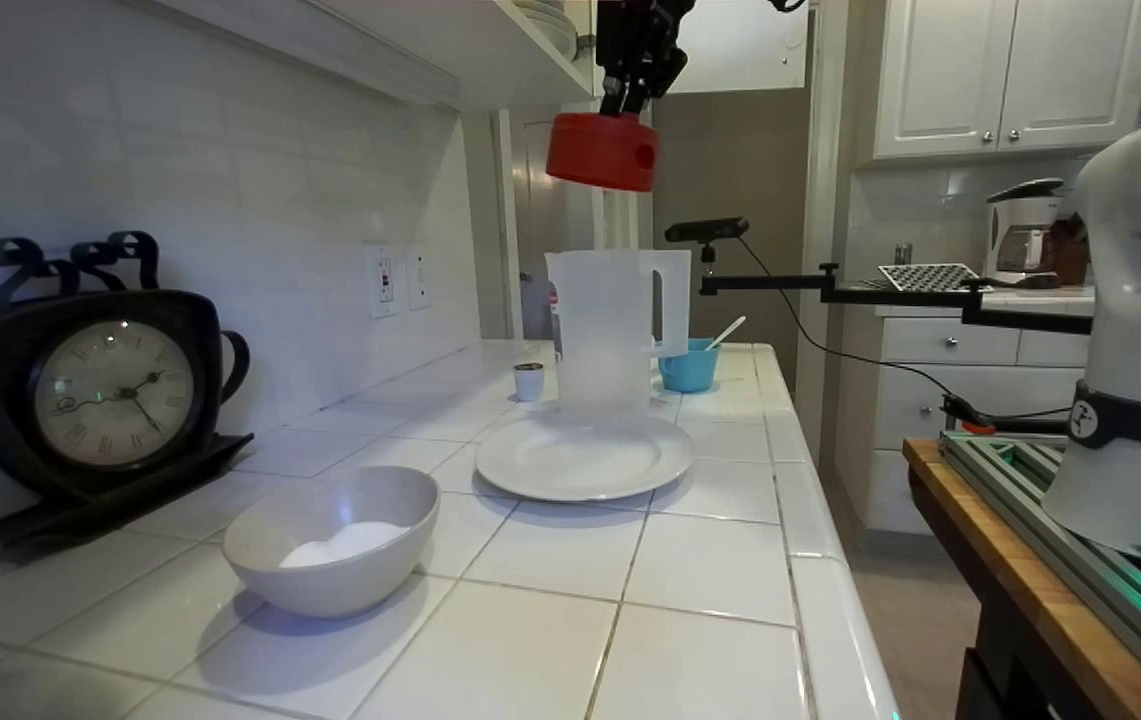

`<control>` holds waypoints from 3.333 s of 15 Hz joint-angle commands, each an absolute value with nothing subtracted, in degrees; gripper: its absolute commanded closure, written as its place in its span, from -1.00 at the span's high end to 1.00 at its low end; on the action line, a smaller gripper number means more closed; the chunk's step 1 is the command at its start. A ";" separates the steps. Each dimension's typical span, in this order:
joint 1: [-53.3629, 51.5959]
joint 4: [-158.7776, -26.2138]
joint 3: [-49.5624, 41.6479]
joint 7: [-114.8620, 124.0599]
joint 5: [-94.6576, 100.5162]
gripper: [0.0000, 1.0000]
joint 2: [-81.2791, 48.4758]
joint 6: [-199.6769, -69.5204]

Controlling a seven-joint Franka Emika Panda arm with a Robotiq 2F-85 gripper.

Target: Take the lid off of the jar

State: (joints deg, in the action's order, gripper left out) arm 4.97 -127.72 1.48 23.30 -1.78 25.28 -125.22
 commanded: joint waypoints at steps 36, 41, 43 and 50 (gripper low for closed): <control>-7.02 -149.98 5.90 11.30 -7.14 -0.85 13.25 -159.50; -6.00 -149.60 6.24 12.21 -5.20 -0.85 9.71 -161.56; -5.33 -149.54 6.46 12.76 -3.67 -0.85 8.83 -162.09; -3.69 -148.94 6.77 14.52 2.14 -0.85 7.08 -161.90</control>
State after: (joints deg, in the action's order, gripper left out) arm -5.12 -149.57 5.80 13.21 -0.97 7.83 -161.57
